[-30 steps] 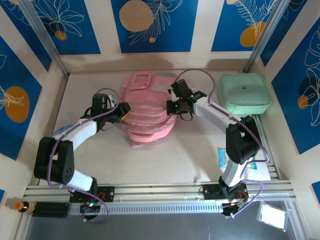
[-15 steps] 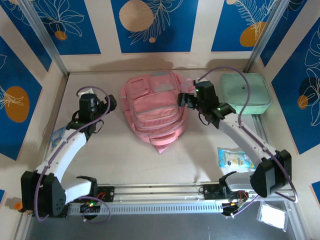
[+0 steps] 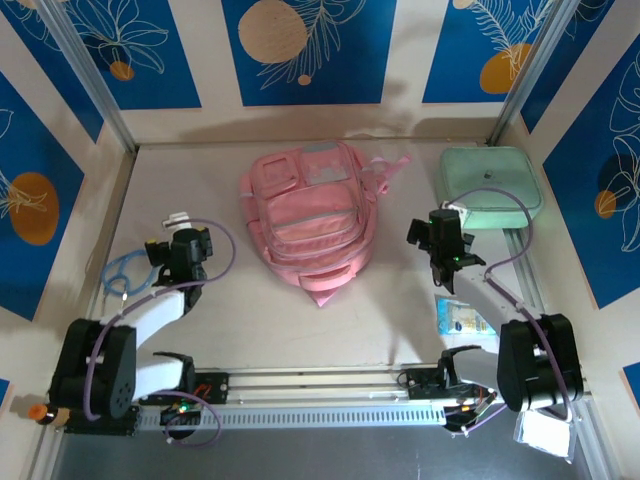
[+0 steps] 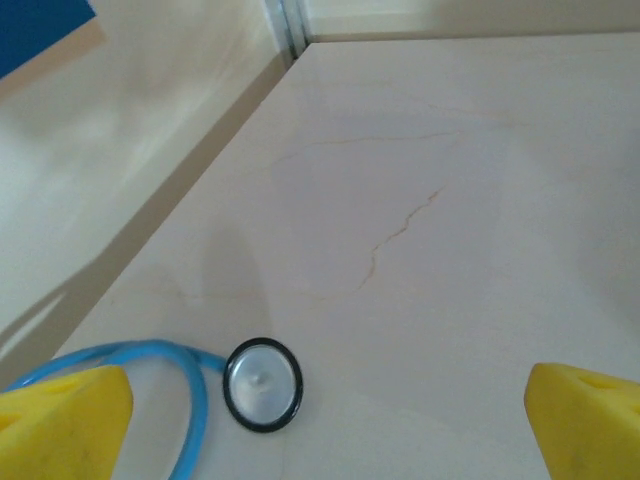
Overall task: Pack the student bag
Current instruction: Reset both arms
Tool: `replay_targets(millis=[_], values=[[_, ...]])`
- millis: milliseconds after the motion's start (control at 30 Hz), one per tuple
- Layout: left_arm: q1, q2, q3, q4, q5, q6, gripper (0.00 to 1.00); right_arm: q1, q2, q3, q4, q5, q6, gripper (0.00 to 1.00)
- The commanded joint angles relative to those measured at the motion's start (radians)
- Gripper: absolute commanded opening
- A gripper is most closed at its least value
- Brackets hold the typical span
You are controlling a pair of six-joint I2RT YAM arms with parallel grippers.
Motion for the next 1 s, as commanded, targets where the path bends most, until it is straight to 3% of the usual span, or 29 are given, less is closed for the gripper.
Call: replay_targets(millis=[0, 100, 267, 400, 567, 800, 967], values=[[0.025, 0.06, -0.026, 0.233, 0.123, 0.091, 0.99, -0.008, 0.004, -0.037, 0.203, -0.047, -0.099, 0.99], [0.04, 0.106, -0.029, 0.284, 0.225, 0.095, 1.0, -0.025, 0.029, -0.061, 0.256, -0.108, -0.16, 0.99], [0.086, 0.178, -0.056, 0.41, 0.426, 0.094, 1.0, -0.046, 0.086, -0.161, 0.497, -0.213, -0.234, 0.99], [0.091, 0.231, -0.066, 0.472, 0.526, 0.12, 1.0, -0.07, 0.109, -0.194, 0.619, -0.291, -0.255, 0.99], [0.091, 0.326, -0.089, 0.607, 0.515, 0.118, 1.0, -0.141, 0.196, -0.215, 0.761, -0.429, -0.208, 0.99], [0.09, 0.321, -0.058, 0.539, 0.435, 0.095, 1.0, -0.13, 0.317, -0.193, 0.838, -0.439, -0.233, 0.99], [0.085, 0.323, -0.049, 0.523, 0.424, 0.097, 1.0, -0.128, 0.319, -0.163, 0.778, -0.451, -0.24, 0.99]])
